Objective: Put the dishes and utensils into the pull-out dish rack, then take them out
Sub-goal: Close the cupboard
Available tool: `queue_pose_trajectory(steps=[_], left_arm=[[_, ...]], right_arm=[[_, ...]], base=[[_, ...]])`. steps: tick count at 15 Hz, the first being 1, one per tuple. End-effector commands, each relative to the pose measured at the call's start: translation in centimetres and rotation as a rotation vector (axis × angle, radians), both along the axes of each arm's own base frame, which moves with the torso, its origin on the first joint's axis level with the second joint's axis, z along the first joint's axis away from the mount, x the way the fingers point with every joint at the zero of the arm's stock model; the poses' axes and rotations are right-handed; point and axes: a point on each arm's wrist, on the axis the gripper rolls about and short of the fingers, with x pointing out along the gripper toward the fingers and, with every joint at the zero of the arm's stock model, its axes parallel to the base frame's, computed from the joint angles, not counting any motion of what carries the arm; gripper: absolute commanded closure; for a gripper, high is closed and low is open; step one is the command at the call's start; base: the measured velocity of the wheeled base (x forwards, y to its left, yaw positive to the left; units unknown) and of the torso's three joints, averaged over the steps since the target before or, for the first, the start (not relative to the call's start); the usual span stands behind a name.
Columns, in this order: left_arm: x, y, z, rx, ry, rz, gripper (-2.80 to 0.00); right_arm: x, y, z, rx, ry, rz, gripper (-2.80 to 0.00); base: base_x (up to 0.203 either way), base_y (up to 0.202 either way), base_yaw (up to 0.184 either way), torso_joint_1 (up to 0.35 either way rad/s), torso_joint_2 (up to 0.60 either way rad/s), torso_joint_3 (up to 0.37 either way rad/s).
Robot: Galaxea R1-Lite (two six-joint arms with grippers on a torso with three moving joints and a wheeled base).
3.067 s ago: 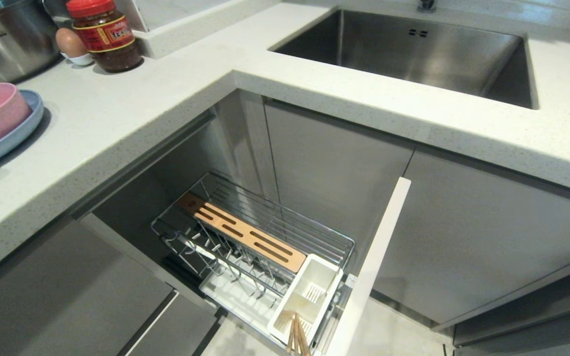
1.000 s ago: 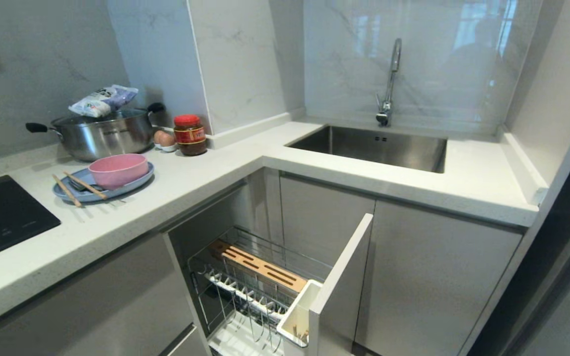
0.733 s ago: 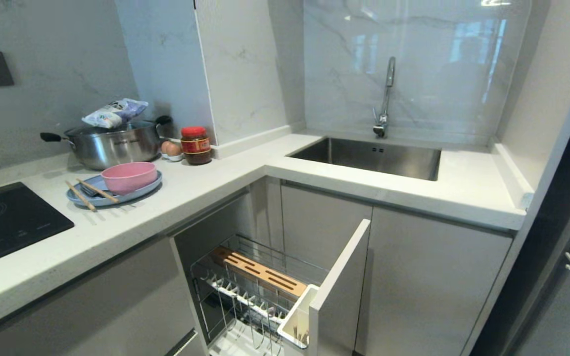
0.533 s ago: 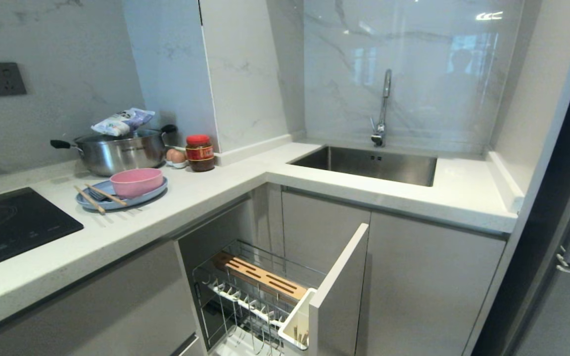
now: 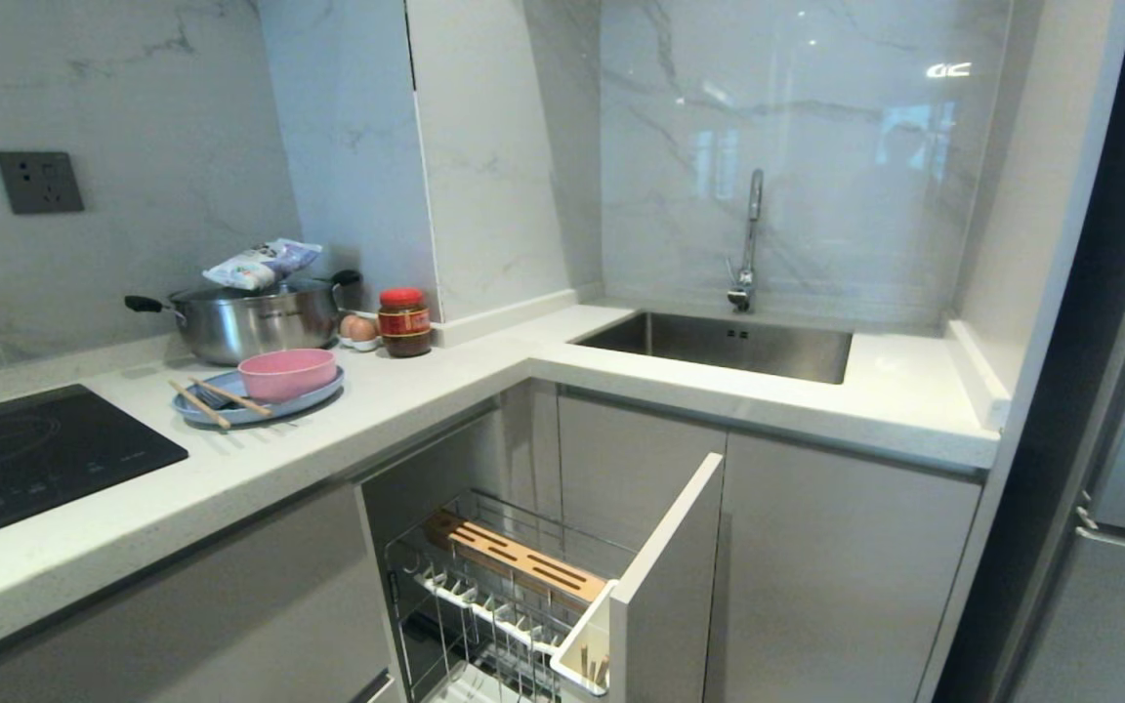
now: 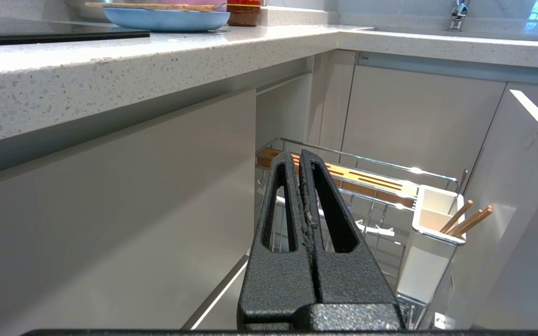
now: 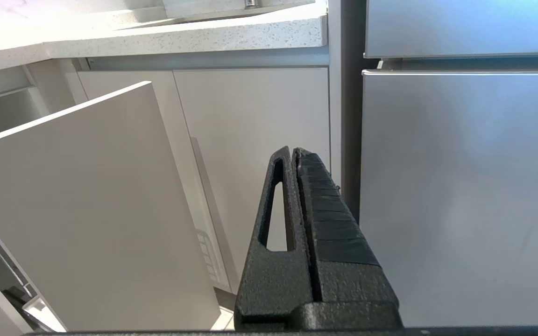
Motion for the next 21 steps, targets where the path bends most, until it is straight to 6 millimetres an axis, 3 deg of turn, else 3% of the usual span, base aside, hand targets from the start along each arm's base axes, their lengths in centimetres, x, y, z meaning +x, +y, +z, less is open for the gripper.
queue_pose_trajectory(steps=[1, 5, 7, 10, 14, 16, 19, 21], left_arm=[[0.0, 0.0, 0.0, 0.001, 0.001, 0.0, 0.0], [0.0, 0.0, 0.1, 0.019, -0.006, -0.004, 0.0], [-0.7, -0.1, 2.4, 0.038, -0.109, -0.025, 0.0], [-3.7, -0.1, 8.6, 0.052, -0.358, -0.047, 0.0], [-10.4, -0.2, 16.8, 0.066, -0.58, -0.067, 0.0], [-12.5, -0.1, 22.8, 0.064, -0.625, -0.084, 0.0], [-8.9, 0.4, 32.6, 0.034, -0.554, -0.081, 0.0], [-4.4, 0.7, 36.8, -0.006, -0.453, -0.099, 0.0]], right_arm=[[0.0, 0.0, 0.0, 0.0, -0.005, 0.0, 0.0], [0.0, 0.0, 0.0, 0.0, -0.005, 0.0, 0.0], [0.0, 0.0, 0.0, 0.0, -0.005, 0.0, 0.0], [0.0, 0.0, 0.0, 0.0, -0.005, 0.0, 0.0], [0.0, 0.0, 0.0, 0.0, -0.005, 0.0, 0.0], [0.0, 0.0, 0.0, 0.0, -0.005, 0.0, 0.0], [0.0, 0.0, 0.0, 0.0, -0.005, 0.0, 0.0], [0.0, 0.0, 0.0, 0.0, -0.005, 0.0, 0.0]], base=[[0.0, 0.0, 0.0, 0.0, 0.0, 0.0], [0.0, 0.0, 0.0, 0.0, 0.0, 0.0], [0.0, 0.0, 0.0, 0.0, 0.0, 0.0], [0.0, 0.0, 0.0, 0.0, 0.0, 0.0], [0.0, 0.0, 0.0, 0.0, 0.0, 0.0], [0.0, 0.0, 0.0, 0.0, 0.0, 0.0], [0.0, 0.0, 0.0, 0.0, 0.0, 0.0], [0.0, 0.0, 0.0, 0.0, 0.0, 0.0]])
